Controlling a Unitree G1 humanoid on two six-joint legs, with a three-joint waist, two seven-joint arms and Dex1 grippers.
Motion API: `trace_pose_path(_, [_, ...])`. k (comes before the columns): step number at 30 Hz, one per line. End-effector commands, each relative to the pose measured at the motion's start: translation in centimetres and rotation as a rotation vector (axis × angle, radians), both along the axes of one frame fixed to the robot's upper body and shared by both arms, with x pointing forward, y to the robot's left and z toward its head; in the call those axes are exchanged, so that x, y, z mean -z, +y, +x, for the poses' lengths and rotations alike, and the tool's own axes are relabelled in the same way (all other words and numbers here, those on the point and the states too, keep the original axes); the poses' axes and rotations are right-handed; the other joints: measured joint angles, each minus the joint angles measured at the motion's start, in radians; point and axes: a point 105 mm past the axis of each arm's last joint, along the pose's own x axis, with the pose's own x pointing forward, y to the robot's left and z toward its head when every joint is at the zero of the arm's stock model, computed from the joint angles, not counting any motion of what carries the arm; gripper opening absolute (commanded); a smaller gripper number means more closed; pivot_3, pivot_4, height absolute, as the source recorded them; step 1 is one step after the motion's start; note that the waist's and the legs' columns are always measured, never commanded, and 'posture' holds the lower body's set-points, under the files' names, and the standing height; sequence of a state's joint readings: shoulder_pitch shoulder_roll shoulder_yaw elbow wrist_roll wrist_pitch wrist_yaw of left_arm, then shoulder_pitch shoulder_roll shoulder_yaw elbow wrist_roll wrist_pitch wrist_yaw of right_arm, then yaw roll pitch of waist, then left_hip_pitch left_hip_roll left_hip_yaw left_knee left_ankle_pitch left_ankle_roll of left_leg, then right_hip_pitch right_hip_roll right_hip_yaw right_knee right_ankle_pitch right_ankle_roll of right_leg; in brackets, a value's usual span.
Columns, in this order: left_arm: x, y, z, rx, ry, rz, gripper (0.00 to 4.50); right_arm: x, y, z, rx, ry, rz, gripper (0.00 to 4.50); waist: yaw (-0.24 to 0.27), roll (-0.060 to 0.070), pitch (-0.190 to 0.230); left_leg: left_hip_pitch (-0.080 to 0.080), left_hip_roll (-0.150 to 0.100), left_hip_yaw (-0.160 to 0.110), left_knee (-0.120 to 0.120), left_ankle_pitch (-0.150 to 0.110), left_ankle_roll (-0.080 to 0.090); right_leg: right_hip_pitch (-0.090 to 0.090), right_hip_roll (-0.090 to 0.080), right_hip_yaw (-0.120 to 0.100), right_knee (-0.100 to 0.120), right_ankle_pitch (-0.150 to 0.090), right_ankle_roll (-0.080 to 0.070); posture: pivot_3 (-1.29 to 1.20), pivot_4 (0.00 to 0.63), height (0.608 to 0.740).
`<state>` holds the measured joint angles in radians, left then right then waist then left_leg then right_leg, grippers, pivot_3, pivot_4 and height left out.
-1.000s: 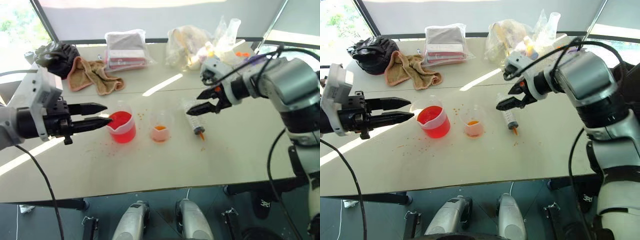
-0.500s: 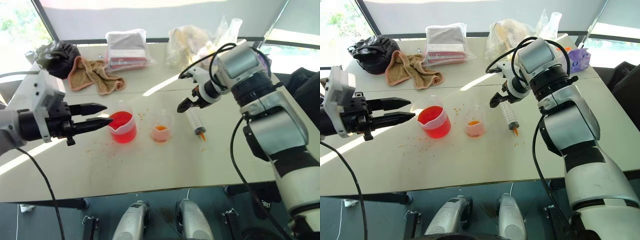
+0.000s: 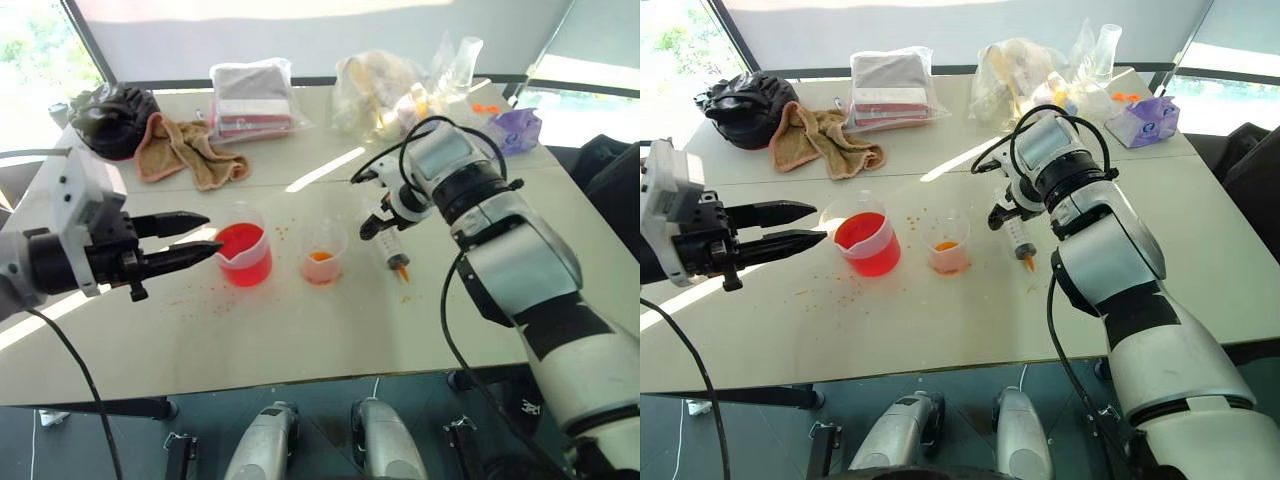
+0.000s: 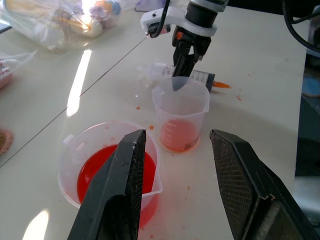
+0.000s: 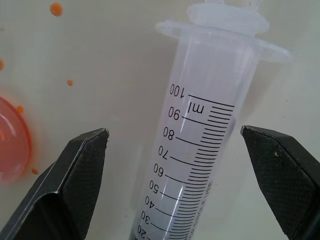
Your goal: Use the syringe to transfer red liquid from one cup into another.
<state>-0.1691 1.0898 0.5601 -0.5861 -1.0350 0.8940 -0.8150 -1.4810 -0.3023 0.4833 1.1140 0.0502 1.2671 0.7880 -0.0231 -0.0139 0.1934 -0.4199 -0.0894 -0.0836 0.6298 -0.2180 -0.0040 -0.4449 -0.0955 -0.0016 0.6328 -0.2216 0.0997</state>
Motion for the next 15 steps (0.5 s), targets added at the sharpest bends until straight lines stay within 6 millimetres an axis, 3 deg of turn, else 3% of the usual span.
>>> trace_pose_path(1, [-1.0, 0.0, -0.2, -0.007, -0.045, 0.013, 2.14, -1.1, 0.2, 0.6, -0.004, -0.050, -0.012, 4.43, -0.001, 0.000, 0.000, 0.000, 0.000, 0.000, 0.000, 0.000, 0.000, 0.000, 0.000, 0.000, 0.000, 0.000, 0.000, 0.00, 0.150, 0.736])
trace_pose_path(3, [-1.0, 0.0, -0.2, -0.009, -0.048, 0.013, 2.14, -1.1, 0.3, 0.7, -0.004, -0.057, -0.016, 4.43, -0.002, 0.000, 0.000, 0.000, 0.000, 0.000, 0.000, 0.000, 0.000, 0.000, 0.000, 0.000, 0.000, 0.000, 0.000, 0.00, 0.150, 0.736])
trace_pose_path(6, [-1.1, -0.1, -0.1, -0.008, -0.052, 0.010, 2.14, -0.8, 0.5, 0.8, -0.014, -0.065, -0.016, 3.59, -0.005, 0.000, 0.000, 0.000, 0.000, 0.000, 0.000, 0.000, 0.000, 0.000, 0.000, 0.000, 0.000, 0.000, 0.000, 0.00, 0.150, 0.736])
trace_pose_path(10, [-1.1, -0.1, -0.1, -0.007, -0.052, 0.007, 2.14, -0.6, 0.9, 0.9, -0.024, -0.068, -0.004, 1.55, -0.016, 0.000, 0.000, 0.000, 0.000, -0.001, 0.000, 0.000, 0.000, 0.000, 0.000, 0.000, 0.000, 0.000, 0.000, 0.00, 0.150, 0.736])
trace_pose_path(11, [-1.1, -0.2, -0.1, -0.006, -0.050, 0.006, 2.14, -0.6, 1.0, 1.0, -0.032, -0.075, -0.002, 1.36, -0.019, 0.000, 0.000, 0.001, 0.000, -0.001, 0.000, 0.000, 0.000, 0.001, 0.000, 0.000, 0.000, 0.000, 0.000, 0.00, 0.150, 0.736])
trace_pose_path(15, [-0.9, -0.2, 0.0, -0.003, -0.047, 0.004, 2.14, -1.6, 0.7, 1.8, -0.024, -0.152, 0.033, 1.36, -0.022, 0.000, 0.000, 0.001, 0.000, -0.001, 0.000, 0.000, 0.000, 0.000, 0.000, 0.000, 0.001, 0.000, 0.000, 0.00, 0.150, 0.736])
